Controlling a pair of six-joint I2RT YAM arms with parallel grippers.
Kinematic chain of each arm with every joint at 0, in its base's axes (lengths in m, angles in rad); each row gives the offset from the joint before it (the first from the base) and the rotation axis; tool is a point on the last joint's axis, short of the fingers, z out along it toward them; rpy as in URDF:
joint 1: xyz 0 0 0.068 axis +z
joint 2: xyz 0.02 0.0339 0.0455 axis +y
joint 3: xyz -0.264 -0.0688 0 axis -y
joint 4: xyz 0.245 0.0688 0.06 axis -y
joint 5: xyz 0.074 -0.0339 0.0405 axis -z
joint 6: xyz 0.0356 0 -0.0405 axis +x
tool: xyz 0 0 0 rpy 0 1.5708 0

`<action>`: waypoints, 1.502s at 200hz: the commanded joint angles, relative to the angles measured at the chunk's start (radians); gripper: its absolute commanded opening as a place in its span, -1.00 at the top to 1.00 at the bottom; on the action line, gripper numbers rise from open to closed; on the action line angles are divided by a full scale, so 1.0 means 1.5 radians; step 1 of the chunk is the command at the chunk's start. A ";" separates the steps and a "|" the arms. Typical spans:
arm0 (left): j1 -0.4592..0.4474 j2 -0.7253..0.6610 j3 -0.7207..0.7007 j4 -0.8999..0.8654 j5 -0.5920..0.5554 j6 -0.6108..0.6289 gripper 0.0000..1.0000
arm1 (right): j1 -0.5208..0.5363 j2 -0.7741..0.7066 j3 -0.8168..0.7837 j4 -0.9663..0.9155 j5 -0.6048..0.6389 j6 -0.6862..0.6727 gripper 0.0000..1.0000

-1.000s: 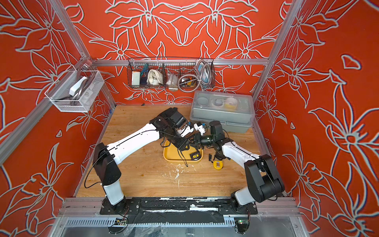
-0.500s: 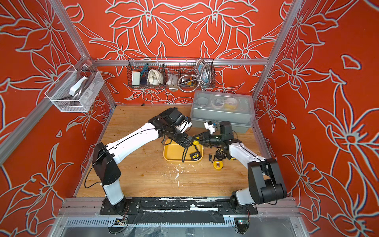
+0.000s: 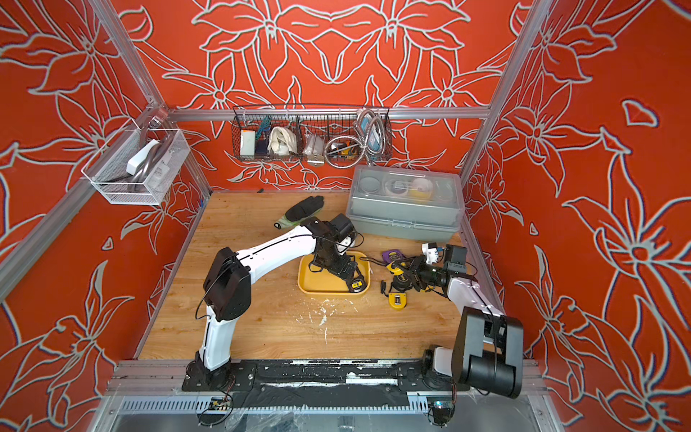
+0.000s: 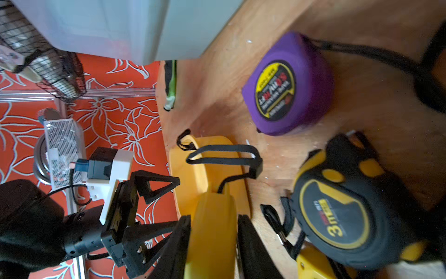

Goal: Take the tape measure out of the storage box
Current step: Place the tape measure at the center of the board, then pick up the tape measure from the storage box.

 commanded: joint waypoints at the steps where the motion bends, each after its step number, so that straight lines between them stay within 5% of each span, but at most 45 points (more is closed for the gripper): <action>1: -0.018 0.014 0.035 -0.040 -0.001 0.006 -1.00 | 0.001 0.014 0.008 -0.015 0.040 -0.086 0.74; 116: -0.032 0.093 0.093 -0.059 0.003 -0.011 -1.00 | 0.136 0.234 0.094 0.090 0.089 -0.137 0.64; 136: -0.033 0.106 0.111 -0.061 0.001 -0.017 -1.00 | 0.149 0.245 0.102 0.097 0.105 -0.145 0.36; 176: -0.035 0.130 0.129 -0.063 0.008 -0.018 -1.00 | 0.151 0.207 0.114 0.057 0.146 -0.161 -0.98; 271: -0.048 0.190 0.158 -0.066 -0.009 -0.024 -0.99 | 0.151 -0.070 0.112 -0.101 0.242 -0.181 -0.99; 300: -0.046 0.188 0.143 -0.053 -0.027 -0.026 -0.76 | 0.151 -0.089 0.084 -0.115 0.247 -0.182 -0.99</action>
